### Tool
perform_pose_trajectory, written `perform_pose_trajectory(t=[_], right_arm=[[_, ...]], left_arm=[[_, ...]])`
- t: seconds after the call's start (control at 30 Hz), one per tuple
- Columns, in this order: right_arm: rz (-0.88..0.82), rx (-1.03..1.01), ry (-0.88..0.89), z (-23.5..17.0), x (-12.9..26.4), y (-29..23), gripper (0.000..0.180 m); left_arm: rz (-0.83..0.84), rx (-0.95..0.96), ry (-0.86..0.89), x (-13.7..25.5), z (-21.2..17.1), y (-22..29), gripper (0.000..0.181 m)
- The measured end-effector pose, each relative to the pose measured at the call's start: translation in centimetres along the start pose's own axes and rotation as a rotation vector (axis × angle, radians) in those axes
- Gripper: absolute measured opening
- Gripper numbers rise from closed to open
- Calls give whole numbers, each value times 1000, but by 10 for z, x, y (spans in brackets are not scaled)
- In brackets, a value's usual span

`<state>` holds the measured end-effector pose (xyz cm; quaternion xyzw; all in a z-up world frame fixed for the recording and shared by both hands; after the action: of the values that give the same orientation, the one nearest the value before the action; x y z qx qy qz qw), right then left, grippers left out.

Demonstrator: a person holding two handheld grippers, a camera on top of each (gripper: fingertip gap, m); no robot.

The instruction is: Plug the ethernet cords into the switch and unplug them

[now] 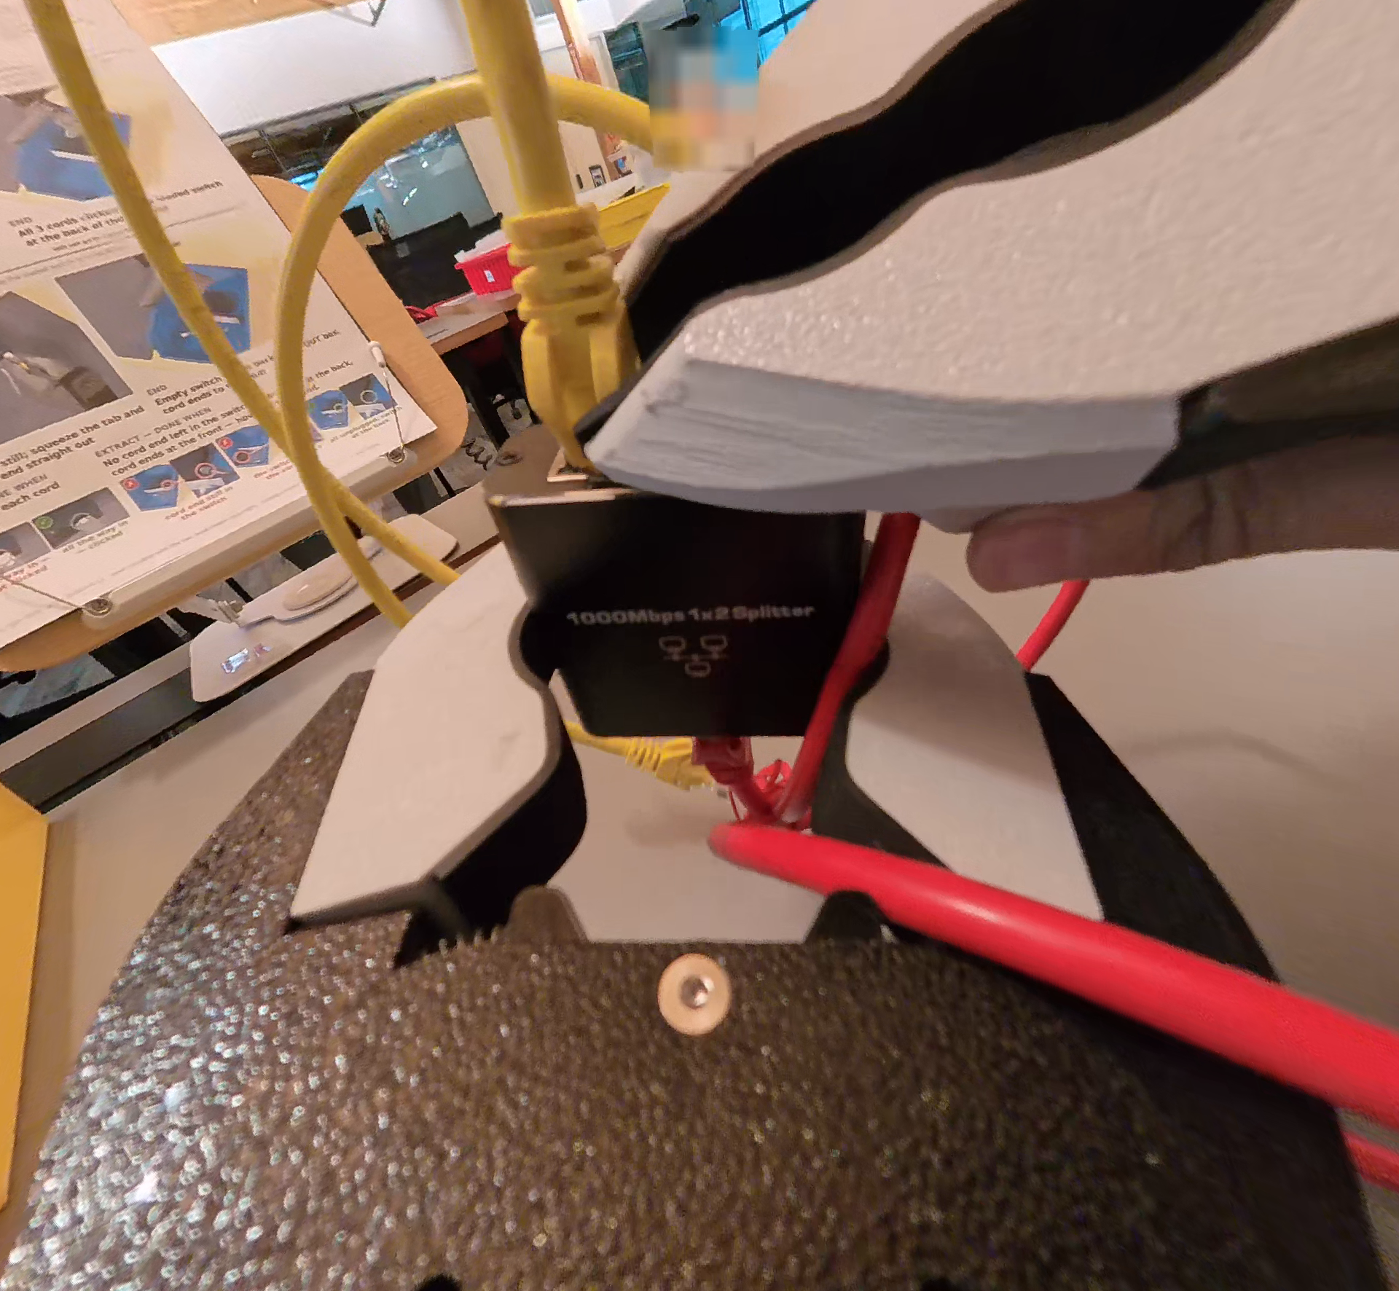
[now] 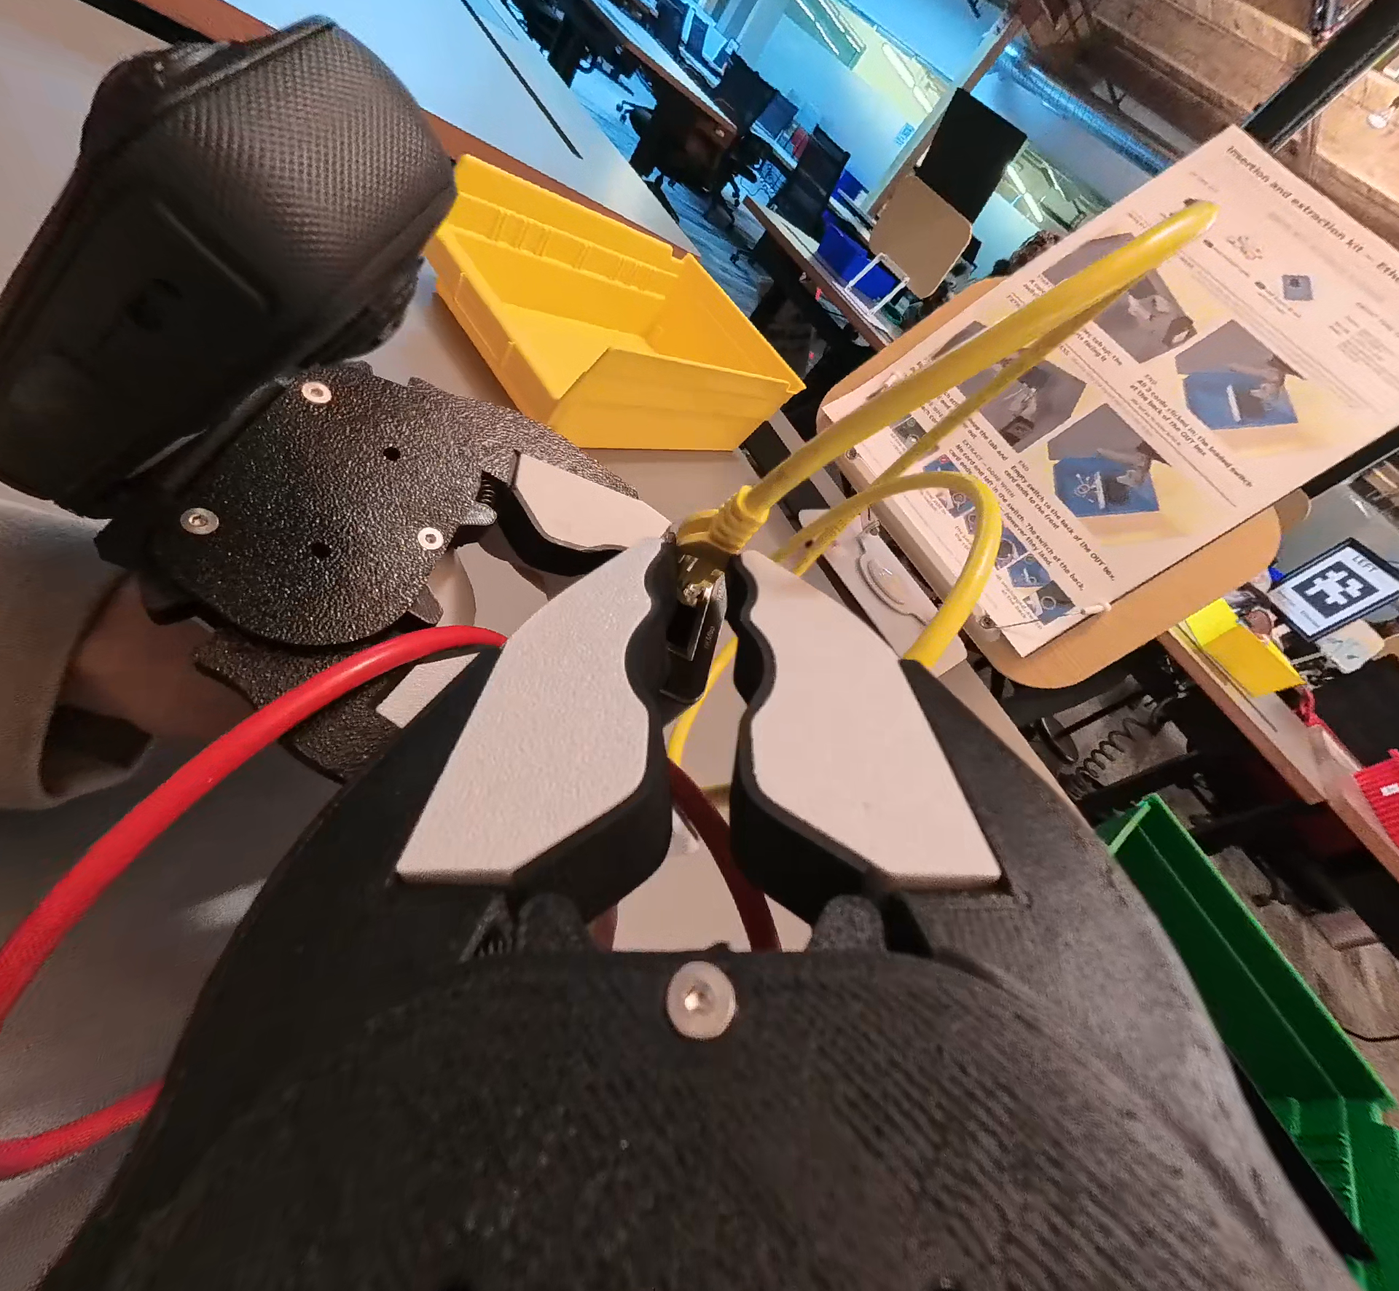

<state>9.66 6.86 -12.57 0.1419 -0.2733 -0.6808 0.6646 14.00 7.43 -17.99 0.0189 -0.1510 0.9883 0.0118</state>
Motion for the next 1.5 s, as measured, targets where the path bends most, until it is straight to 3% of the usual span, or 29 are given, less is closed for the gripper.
perform_pose_trajectory(t=[0.3, 0.5, 0.67, 0.8, 0.9, 1.03, 1.37, 1.5], right_arm=[[-21, 16, -14, 10, 4, -4, 14], [-89, 95, -42, 12, 7, -5, 14], [-51, 200, -68, 13, 5, -6, 13], [51, -11, 20, 18, 7, 0, 13], [54, -43, 8, 16, 6, 1, 14], [3, 197, -114, 8, 2, -3, 13], [-10, 320, -127, 13, -2, -4, 13], [9, 206, -92, 16, -3, -4, 12]], left_arm=[[1, -6, 68, 6, 10, 0, 75], [-28, 20, 106, 7, 14, 3, 75], [-22, 22, 108, 7, 13, 2, 75], [69, -86, 117, 9, 19, -9, 76], [91, -114, 94, 8, 17, -12, 75], [21, -34, 69, 3, 8, -4, 76], [-18, 39, 64, 5, 9, -4, 76], [33, -6, 75, 8, 10, -11, 75]])
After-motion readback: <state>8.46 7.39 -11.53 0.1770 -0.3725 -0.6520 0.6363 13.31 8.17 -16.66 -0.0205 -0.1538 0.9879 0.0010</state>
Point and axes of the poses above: each gripper's, where its closed fingertips meet, x back along the fingers, z out of its top, y = z × x across the jaws, the point moved 1 cm from there along x, back along the fingers, and after that the axes turned 2 degrees about z, right-handed, at the moved point
